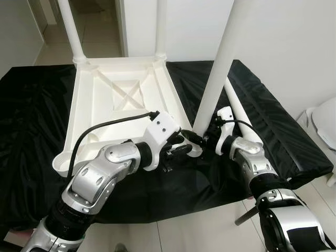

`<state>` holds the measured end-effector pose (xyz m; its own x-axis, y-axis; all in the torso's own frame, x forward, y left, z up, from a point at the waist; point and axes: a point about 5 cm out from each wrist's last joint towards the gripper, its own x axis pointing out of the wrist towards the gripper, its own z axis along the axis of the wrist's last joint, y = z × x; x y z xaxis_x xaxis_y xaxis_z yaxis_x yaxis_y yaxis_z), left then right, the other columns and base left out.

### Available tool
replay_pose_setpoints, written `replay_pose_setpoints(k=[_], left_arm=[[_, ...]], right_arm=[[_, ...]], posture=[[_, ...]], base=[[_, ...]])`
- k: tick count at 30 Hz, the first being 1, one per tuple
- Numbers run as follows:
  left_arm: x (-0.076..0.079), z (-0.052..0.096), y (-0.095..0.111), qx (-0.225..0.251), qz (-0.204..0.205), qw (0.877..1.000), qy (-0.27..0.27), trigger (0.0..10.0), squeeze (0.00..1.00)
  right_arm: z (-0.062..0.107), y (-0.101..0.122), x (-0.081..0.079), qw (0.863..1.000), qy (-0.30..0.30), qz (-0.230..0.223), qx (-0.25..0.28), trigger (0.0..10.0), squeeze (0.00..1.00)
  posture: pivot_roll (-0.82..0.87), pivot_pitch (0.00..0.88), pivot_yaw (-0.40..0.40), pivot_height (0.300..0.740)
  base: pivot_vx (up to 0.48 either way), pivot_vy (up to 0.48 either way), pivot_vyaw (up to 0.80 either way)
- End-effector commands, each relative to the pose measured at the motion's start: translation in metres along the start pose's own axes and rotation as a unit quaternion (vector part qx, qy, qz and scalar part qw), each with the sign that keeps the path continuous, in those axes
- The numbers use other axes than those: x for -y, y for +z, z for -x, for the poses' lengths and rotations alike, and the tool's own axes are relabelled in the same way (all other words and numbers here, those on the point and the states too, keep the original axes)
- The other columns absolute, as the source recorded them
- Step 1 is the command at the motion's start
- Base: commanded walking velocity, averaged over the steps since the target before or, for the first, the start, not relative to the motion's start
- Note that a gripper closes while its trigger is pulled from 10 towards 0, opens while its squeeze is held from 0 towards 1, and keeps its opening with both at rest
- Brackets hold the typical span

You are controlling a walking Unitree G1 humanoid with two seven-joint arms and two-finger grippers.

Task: Building children table

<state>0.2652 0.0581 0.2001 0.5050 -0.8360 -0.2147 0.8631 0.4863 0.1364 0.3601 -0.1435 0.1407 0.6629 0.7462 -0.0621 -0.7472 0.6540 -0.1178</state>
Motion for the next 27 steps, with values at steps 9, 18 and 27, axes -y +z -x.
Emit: replay_pose_setpoints(k=[9, 18, 27], left_arm=[[0.004, 0.0, 0.002, 0.001, -0.003, 1.0, -0.021, 10.0, 0.0], [0.006, 0.0, 0.001, 0.0, 0.0, 1.0, -0.023, 10.0, 0.0], [0.007, -0.001, 0.0, 0.0, 0.001, 1.0, -0.027, 10.0, 0.0]], right_arm=[[0.01, -0.014, 0.007, 0.998, -0.055, -0.014, -0.027, 0.0, 0.0], [0.011, -0.014, -0.002, 0.99, -0.139, -0.028, 0.001, 0.0, 0.0], [0.0, -0.01, -0.037, 0.963, -0.258, -0.076, 0.034, 0.0, 0.0]], posture=[[-0.01, 0.02, -0.03, 0.74], [-0.02, 0.026, -0.036, 0.74], [-0.03, 0.025, -0.035, 0.74]], base=[[0.0, 0.0, 0.0], [0.0, 0.0, 0.0], [0.0, 0.0, 0.0]])
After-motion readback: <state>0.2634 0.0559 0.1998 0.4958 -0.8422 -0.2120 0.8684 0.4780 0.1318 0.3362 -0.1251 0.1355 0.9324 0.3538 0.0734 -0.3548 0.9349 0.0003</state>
